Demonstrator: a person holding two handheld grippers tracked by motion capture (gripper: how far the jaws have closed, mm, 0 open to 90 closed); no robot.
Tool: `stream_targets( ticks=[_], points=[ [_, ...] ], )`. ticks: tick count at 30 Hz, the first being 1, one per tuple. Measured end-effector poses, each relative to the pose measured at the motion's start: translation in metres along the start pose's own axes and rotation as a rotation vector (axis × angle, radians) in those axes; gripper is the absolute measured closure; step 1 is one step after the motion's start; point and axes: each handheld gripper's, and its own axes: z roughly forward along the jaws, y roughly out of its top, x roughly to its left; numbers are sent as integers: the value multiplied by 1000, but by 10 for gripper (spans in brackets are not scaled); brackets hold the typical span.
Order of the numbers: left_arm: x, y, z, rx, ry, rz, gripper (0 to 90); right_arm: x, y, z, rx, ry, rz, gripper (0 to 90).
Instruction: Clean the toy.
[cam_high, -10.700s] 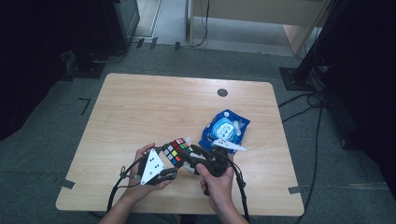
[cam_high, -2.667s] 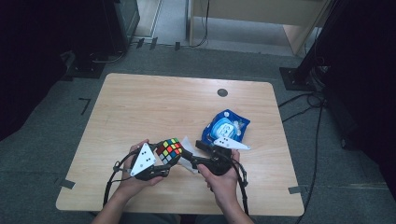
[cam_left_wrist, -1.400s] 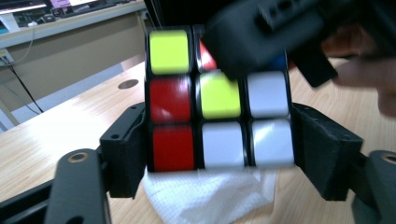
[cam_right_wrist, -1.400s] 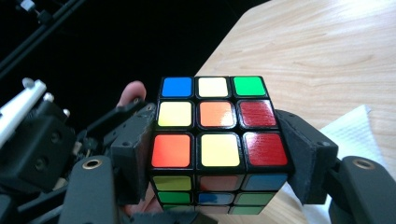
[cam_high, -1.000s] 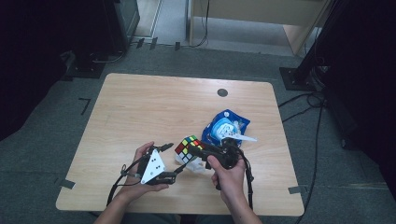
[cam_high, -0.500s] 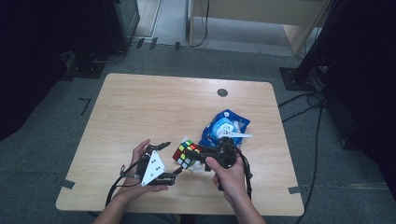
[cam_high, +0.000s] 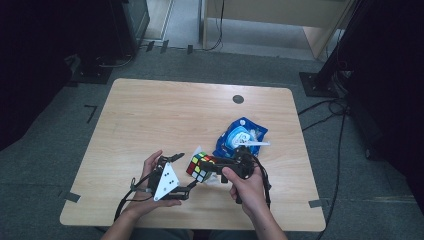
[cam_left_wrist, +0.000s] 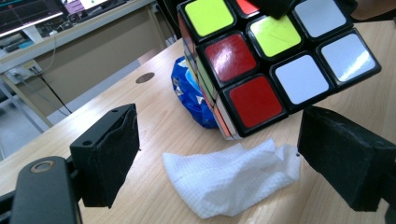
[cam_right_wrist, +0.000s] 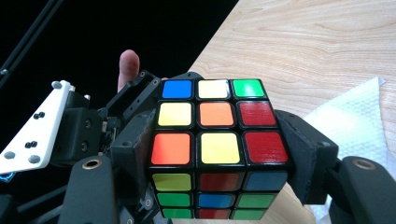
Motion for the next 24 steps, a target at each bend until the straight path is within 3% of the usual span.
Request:
stream_targets(
  ticks=[24],
  points=[
    [-11, 5, 5, 6, -52, 25, 97, -1, -3, 9, 33, 8, -5, 349]
  ],
)
